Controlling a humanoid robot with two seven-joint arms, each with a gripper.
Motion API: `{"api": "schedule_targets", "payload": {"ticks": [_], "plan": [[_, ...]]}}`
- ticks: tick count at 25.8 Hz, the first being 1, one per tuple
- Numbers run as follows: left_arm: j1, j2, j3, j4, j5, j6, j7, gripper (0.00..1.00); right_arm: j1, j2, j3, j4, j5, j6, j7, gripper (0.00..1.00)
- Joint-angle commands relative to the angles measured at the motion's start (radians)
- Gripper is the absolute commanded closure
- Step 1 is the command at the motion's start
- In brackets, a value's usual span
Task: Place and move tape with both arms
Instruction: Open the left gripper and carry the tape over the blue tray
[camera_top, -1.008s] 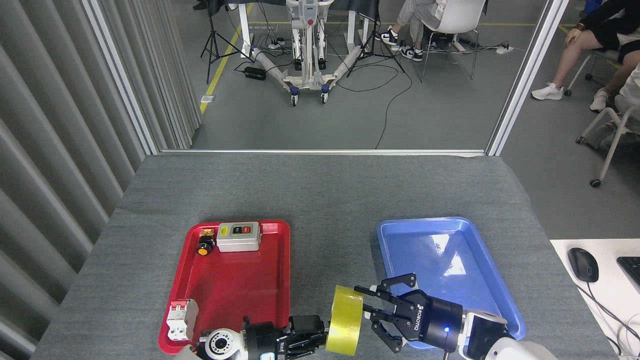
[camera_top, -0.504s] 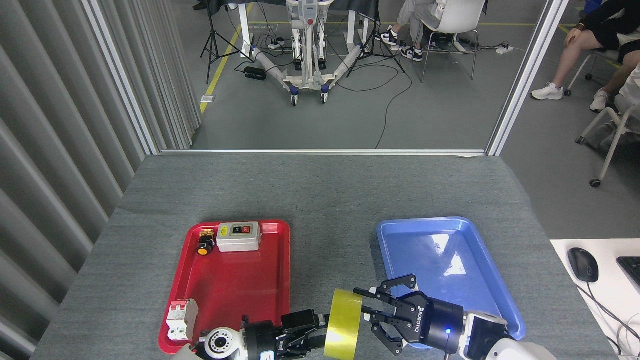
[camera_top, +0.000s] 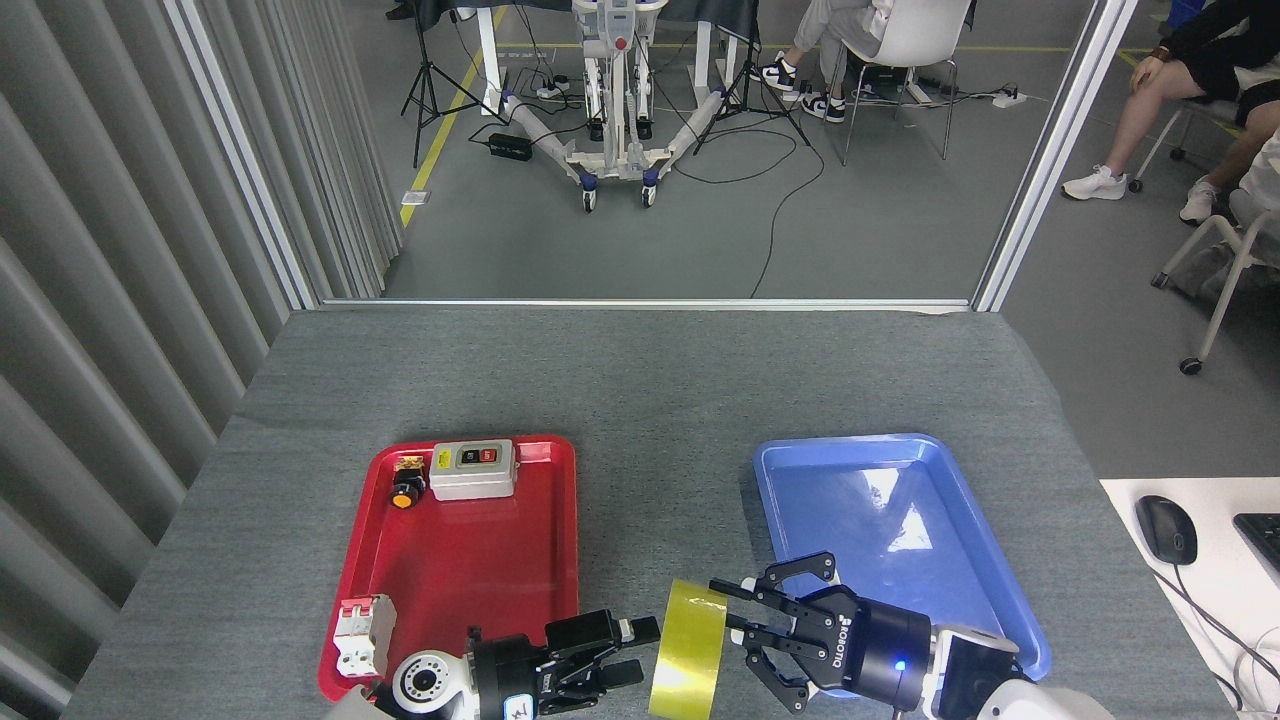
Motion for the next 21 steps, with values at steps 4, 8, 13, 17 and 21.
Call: {"api": "schedule_targets", "payload": {"ticks": [4,8,13,17,21], "plan": [[0.043,0.034,0.108,-0.084,0.002,-0.002,0.000,0.01,0.003,-0.031,-0.006,-0.023,-0.050,-0.004,0.000,1.00],[0.080,0.064,0.191,-0.137,0.002,-0.001,0.000,0.01,0.009,-0.075,-0.021,-0.051,-0.115,-0.004,0.000,1.00],[0.152,0.120,0.324,-0.255,-0.006,-0.001,-0.002,0.01,0.015,-0.125,-0.078,-0.059,-0.234,-0.004,0.002,1.00],[0.202,0.157,0.424,-0.442,-0.034,0.005,-0.003,0.01,0.073,-0.125,-0.220,-0.059,-0.349,-0.025,0.015,1.00],[0.241,0.186,0.499,-0.515,-0.239,0.067,-0.003,0.01,0.168,-0.111,-0.417,-0.059,-0.529,-0.056,0.186,1.00]]}}
